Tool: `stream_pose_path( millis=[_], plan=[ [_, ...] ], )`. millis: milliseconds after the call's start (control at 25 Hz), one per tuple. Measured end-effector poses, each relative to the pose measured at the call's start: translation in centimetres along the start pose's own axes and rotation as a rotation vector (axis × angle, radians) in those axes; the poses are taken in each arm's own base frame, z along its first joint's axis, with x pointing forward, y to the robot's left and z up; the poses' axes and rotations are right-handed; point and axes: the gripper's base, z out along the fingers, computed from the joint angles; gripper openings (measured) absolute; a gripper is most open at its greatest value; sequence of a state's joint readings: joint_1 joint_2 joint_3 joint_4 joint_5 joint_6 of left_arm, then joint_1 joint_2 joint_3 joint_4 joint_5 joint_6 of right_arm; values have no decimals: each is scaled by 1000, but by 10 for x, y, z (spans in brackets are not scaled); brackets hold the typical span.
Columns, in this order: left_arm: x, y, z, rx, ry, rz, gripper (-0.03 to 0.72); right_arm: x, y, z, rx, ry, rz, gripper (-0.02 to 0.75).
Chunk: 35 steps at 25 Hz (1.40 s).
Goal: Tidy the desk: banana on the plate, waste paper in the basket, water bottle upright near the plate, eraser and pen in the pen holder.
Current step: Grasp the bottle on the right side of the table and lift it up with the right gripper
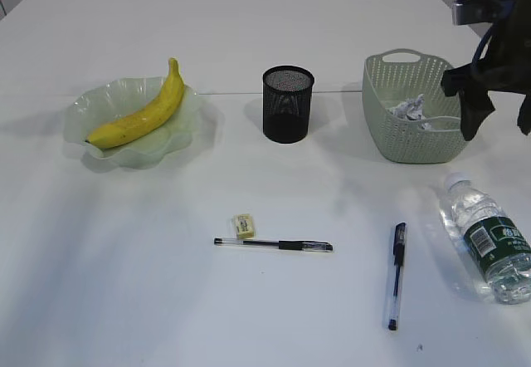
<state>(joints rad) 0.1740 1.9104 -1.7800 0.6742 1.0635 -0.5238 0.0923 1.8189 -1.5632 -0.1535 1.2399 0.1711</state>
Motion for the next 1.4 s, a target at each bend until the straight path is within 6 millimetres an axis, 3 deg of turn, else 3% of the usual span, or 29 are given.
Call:
stream_pose_path(
  millis=[560, 1400],
  plan=[
    [0, 0, 0, -1, 0, 8, 242, -2, 8, 61, 31, 151, -26, 549],
    [-1, 2, 0, -22, -10, 23, 242, 7, 12, 111, 73, 286, -49, 549]
  ],
)
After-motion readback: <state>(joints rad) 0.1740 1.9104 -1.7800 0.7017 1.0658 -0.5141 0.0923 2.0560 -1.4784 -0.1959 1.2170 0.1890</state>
